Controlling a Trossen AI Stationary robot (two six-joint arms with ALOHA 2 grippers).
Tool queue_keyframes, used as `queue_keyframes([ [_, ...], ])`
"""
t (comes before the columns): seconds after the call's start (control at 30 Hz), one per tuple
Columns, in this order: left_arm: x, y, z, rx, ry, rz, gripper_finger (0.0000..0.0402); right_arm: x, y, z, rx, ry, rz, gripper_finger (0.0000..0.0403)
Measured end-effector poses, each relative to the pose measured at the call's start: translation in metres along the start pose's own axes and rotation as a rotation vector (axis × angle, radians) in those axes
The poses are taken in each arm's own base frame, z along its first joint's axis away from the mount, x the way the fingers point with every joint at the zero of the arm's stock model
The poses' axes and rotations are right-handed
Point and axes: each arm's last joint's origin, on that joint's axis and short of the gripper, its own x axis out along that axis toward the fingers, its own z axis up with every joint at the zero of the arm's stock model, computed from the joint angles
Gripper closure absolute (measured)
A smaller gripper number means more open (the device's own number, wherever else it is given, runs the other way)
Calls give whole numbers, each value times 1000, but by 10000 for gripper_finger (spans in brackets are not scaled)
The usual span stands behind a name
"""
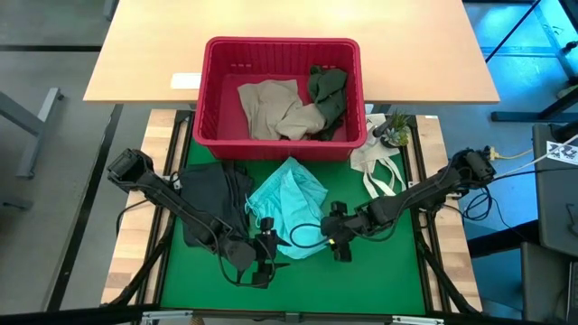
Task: Fold Laundry from Bin
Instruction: Fold the blue shorts from the red laundry bin
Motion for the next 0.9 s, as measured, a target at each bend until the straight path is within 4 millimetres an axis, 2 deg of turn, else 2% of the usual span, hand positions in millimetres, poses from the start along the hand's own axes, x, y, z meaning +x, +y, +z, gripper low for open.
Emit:
queue_keyframes([
  [0.13, 0, 0, 0, 0, 1, 0, 166, 0, 1, 1, 34, -6, 10, 220],
  [0.33, -2, -3, -1, -12, 0, -8, 166, 0, 2, 3, 80, -33, 22, 372],
  [0.37, -3, -4, 0, -19, -1, -10, 166, 0, 2, 5, 84, -49, 30, 387],
  [0.53, -17, -7, 7, -24, -26, -34, 166, -3, 9, 20, 124, -201, 112, 380],
  [0.7, -41, -6, 15, -9, -37, -1, 166, -7, 12, 36, 147, -376, 132, 398],
  [0.9, -62, -3, 19, 16, -35, 51, 166, -8, -4, 54, 212, -526, 101, 399],
])
